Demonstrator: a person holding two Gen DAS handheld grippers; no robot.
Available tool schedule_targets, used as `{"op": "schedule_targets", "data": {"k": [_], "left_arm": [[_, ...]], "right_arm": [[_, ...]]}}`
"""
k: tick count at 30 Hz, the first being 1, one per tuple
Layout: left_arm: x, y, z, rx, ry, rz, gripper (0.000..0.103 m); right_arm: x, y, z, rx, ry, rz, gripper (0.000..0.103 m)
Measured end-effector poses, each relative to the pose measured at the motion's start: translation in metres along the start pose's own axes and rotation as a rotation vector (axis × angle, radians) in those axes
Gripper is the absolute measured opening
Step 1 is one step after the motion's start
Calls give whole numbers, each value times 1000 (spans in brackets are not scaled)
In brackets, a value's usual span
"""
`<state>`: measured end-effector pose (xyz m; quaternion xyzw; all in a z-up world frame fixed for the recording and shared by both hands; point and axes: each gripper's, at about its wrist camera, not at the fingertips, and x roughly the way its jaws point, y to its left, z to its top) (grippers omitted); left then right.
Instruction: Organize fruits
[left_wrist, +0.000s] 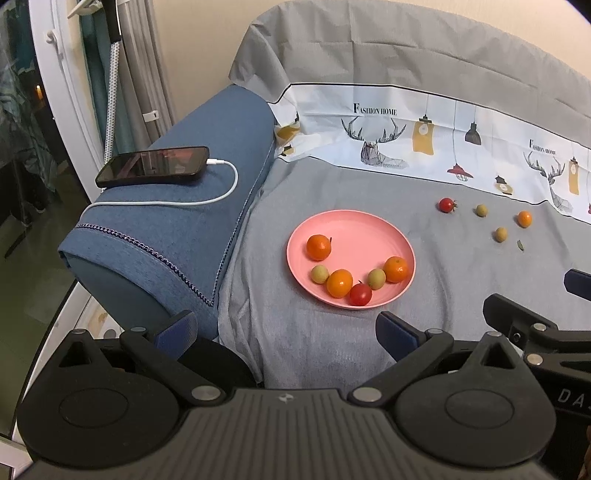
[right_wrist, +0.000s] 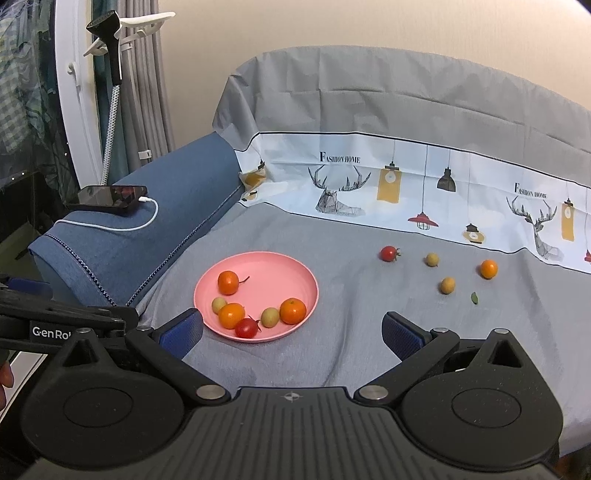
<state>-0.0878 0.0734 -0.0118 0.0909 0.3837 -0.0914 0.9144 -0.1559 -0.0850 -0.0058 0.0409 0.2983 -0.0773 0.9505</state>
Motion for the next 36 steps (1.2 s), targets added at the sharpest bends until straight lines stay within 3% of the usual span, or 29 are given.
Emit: {"op": "schedule_targets", "data": {"k": [36], "left_arm": [[45,-25,20,67,97,24,103]], "right_arm": [[40,-29,-7,113,81,6,102]]}}
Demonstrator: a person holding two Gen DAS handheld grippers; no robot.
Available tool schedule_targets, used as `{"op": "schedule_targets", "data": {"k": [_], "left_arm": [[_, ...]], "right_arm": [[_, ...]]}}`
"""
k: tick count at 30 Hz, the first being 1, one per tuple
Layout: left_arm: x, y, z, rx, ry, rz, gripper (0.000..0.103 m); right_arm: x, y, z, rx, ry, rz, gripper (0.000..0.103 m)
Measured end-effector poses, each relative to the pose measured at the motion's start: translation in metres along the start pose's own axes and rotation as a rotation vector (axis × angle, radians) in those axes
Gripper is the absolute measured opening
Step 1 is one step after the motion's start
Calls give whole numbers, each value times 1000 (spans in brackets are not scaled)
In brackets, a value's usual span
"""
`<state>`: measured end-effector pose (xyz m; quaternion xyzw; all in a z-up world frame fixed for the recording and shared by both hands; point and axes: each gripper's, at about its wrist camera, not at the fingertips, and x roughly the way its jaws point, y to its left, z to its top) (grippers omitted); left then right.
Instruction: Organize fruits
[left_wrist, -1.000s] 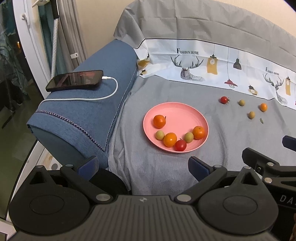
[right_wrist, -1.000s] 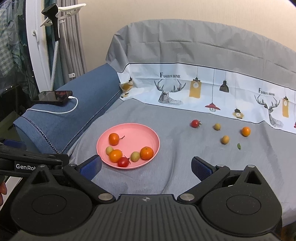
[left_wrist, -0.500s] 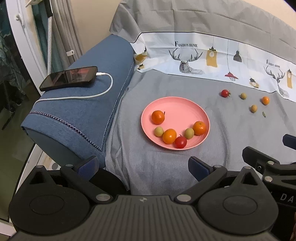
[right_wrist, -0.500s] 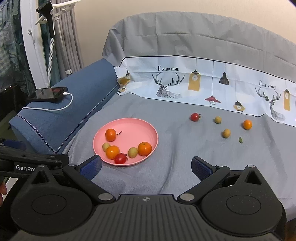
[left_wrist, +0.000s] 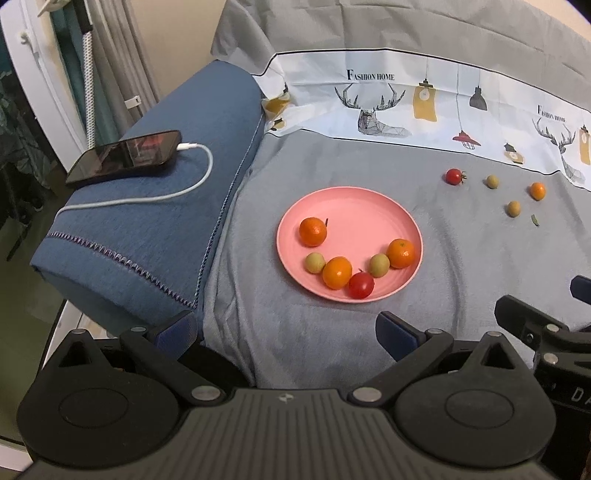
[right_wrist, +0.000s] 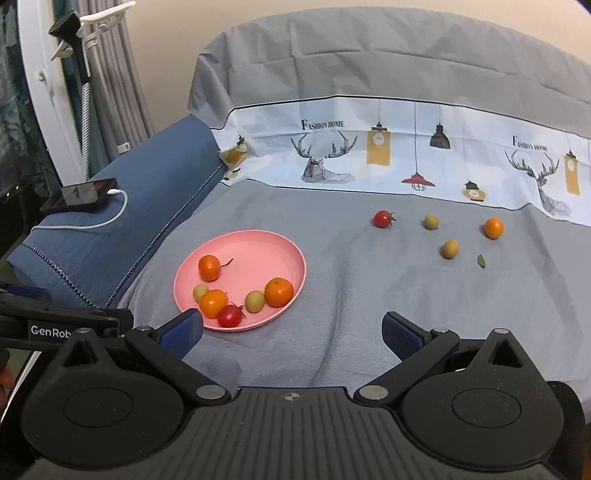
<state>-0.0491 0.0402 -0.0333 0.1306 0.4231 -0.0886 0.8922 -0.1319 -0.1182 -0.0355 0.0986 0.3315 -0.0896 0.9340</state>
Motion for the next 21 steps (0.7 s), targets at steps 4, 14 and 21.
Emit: {"op": "schedule_targets", "data": {"k": [4,14,21], "left_arm": [[9,-14,14,24,3,0,103],[52,-72,66,61,73,-84,103],[109,-136,123,82,63,-163,103]], "right_arm": [[6,-14,0,35,6,-8,102],[35,-91,3,189,15,-126,102],[77,-151,11,241,-14,-249,102]]}}
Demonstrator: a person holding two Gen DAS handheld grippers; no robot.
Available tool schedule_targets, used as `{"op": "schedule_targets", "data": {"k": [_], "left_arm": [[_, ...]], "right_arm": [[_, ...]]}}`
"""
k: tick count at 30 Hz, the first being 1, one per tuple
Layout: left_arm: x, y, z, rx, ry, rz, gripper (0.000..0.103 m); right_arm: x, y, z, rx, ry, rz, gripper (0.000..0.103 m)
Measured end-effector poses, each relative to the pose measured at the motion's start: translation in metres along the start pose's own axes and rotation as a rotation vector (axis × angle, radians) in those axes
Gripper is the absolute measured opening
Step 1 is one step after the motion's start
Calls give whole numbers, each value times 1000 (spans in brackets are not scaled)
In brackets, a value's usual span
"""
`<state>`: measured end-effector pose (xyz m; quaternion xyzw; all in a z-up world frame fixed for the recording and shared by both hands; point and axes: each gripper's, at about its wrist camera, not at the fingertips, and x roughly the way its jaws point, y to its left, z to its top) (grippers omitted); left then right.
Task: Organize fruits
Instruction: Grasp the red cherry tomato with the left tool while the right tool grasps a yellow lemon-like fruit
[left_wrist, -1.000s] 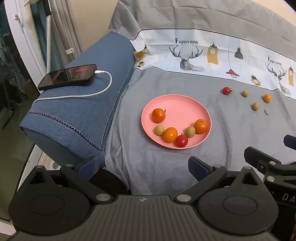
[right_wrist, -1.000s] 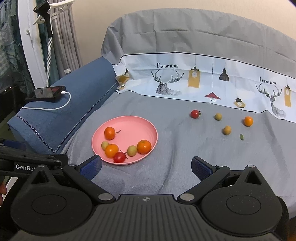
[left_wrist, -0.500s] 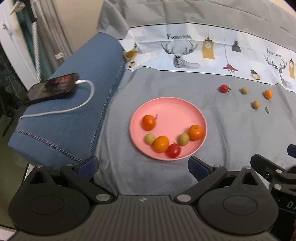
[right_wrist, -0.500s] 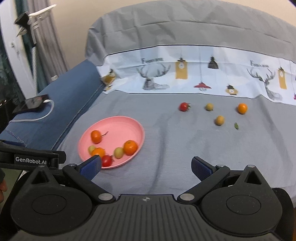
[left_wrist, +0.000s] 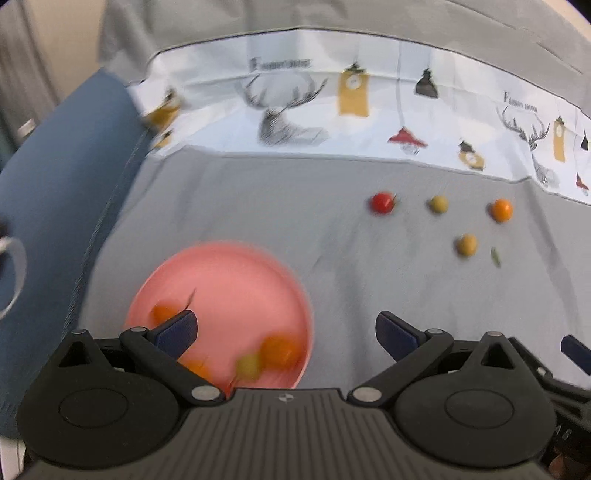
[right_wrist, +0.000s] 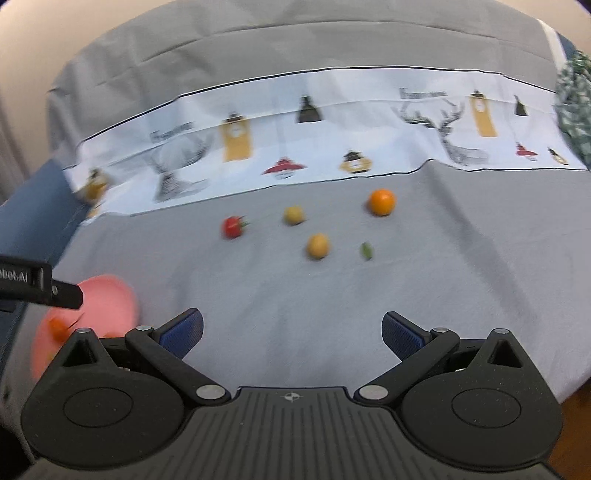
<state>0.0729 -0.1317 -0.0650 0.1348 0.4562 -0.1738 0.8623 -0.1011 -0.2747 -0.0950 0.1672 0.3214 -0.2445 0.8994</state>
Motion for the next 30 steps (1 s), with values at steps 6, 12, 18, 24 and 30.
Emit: {"op": "schedule_targets", "data": {"k": [6,12,18,24,30], "left_arm": [[66,-49,56,90,-34,-21,103],[154,-89,97,135,23,-70,103],[222,-104,108,198,96,-70,103],[230,-88,108,102,78,-119,103],[229,-89,106,110,65,-115,103]], "right_arm": [[72,-17,20,1,-14,-58,102],[151,-16,33,-28,-18,-98,102],[199,-10,20,-113,-66,-125,102],[201,-10,22,-99,-67,-119,102],[201,-10,22,-100,-68,-120,102]]}}
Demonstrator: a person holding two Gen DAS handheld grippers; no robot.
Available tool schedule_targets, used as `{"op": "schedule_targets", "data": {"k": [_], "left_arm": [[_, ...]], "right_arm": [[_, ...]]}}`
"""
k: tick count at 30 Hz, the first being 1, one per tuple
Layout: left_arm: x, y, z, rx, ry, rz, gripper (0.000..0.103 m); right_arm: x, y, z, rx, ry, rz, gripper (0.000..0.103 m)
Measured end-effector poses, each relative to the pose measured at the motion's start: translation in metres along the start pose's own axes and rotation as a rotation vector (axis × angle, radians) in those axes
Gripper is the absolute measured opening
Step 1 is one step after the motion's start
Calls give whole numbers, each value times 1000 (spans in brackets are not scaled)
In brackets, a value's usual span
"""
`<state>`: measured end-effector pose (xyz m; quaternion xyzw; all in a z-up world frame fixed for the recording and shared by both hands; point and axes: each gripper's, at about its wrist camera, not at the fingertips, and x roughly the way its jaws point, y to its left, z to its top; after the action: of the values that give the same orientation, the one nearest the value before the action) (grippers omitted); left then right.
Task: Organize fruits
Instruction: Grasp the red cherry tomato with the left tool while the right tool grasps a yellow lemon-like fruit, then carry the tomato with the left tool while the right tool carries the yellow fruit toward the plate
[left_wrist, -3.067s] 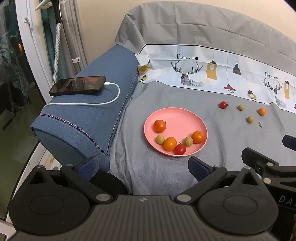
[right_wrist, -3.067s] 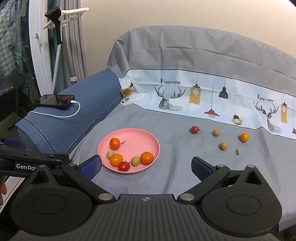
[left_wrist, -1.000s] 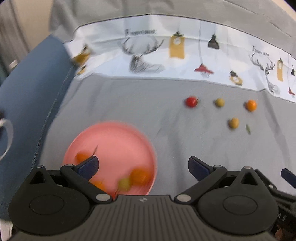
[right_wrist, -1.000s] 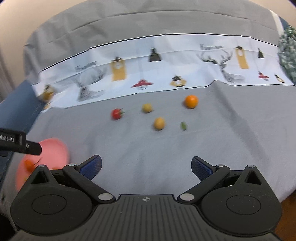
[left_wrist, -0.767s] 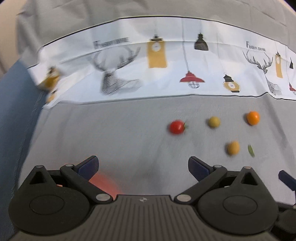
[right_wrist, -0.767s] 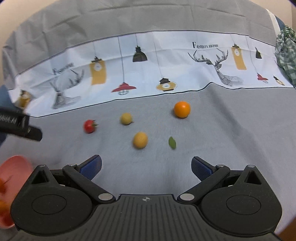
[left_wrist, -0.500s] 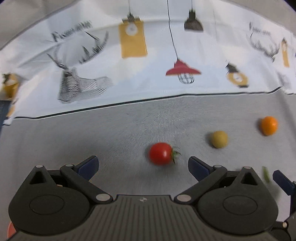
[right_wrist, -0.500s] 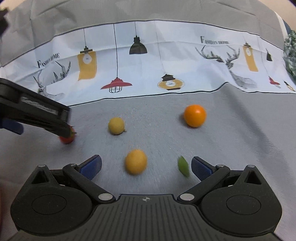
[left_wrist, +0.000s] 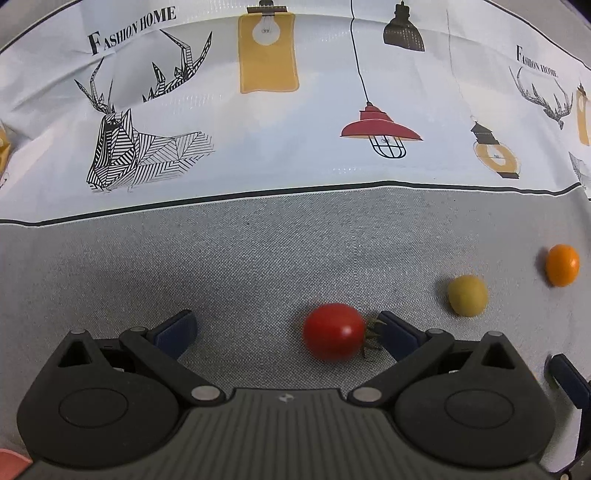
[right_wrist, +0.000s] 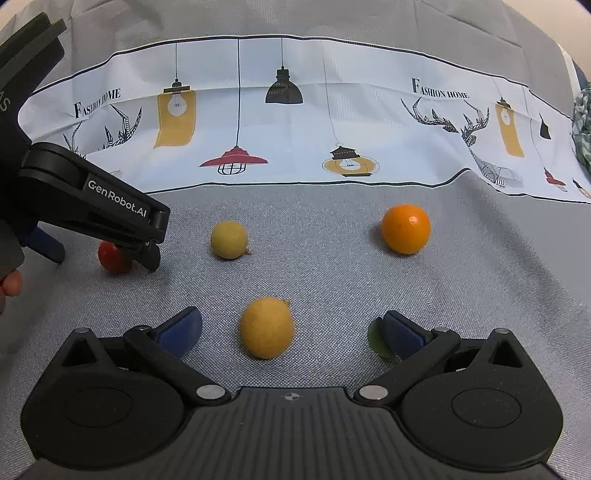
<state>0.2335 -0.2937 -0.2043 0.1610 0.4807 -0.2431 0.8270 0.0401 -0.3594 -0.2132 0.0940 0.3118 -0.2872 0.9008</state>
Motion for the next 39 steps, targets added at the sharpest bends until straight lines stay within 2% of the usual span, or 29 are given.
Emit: {"op": "schedule_targets", "data": {"k": [8,9,10,11,12,18,25,33,36,39], "left_arm": [[-1,0,0,-6,14,1,103],[-3,1,0,-11,19,5,99],[-6,2,0,-17,14,0,85],[-12,3,1,-24,6,-17,71],[-17,3,1,-25,6,-27,38],[-44,1,-2,-1,1,1,36],[-100,4,-16,11,-38,9,36],[-187,21,-53,2,-84,19,36],[-221,31,-76,-10,-99,27,36],[-256,42,-104,-16,-105,69,36]], "right_arm": [[-1,-1,-1,1,0,-1,100],[-3,-1,-1,4,0,0,81],[-8,-1,-1,2,-19,2,60],[-13,0,0,-13,-34,14,27],[-17,3,0,-34,-32,33,28],[-26,4,2,-20,-40,52,28],[-60,-2,8,-6,-49,44,28],[-139,-4,-4,15,-30,93,28],[-176,-4,-10,29,-14,129,28],[-211,0,-16,27,-6,169,28]]}}
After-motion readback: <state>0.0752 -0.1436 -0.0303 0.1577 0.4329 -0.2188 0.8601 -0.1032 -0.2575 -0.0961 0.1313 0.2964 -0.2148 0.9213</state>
